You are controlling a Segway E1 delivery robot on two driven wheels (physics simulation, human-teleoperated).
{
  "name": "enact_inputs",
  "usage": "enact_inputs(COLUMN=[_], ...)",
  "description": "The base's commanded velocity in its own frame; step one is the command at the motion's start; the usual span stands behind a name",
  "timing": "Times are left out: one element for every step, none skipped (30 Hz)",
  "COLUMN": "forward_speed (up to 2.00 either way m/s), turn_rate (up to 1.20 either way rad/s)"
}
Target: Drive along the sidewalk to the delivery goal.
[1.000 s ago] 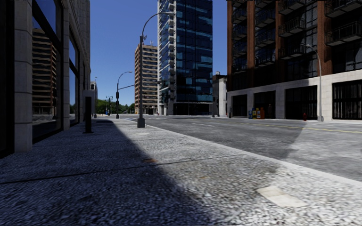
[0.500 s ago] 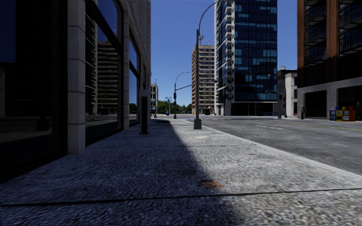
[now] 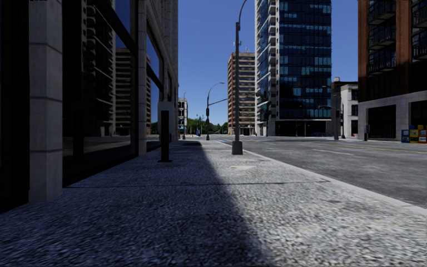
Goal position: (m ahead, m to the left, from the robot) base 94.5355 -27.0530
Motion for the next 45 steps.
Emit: enact_inputs(forward_speed=[2.0, 2.0, 2.0, 2.0, 2.0, 2.0, 2.0, 2.0, 2.0, 2.0, 2.0, 2.0, 2.0, 2.0, 2.0, 2.0, 2.0, 2.0, 2.0, 2.0, 2.0, 2.0, 2.0, 2.0, 2.0, 2.0, 2.0, 2.0, 2.0, 2.0, 2.0, 2.0, 2.0, 2.0, 2.0, 2.0, 2.0, 2.0, 2.0, 2.0, 2.0, 2.0, 2.0, 2.0, 2.0], turn_rate=[0.0, 0.0, 0.0, 0.0, 0.0, 0.0, 0.0, 0.0, 0.0, 0.0, 0.0, 0.0, 0.0, 0.0, 0.0, 0.0, 0.0, 0.0, 0.0, 0.0, 0.0, 0.0, 0.0, 0.0, 0.0, 0.0, 0.0, 0.0, 0.0, 0.0, 0.0, 0.0, 0.0, 0.0, 0.0, 0.0, 0.0, 0.0, 0.0, 0.0, 0.0, 0.0, 0.0, 0.0, 0.0])
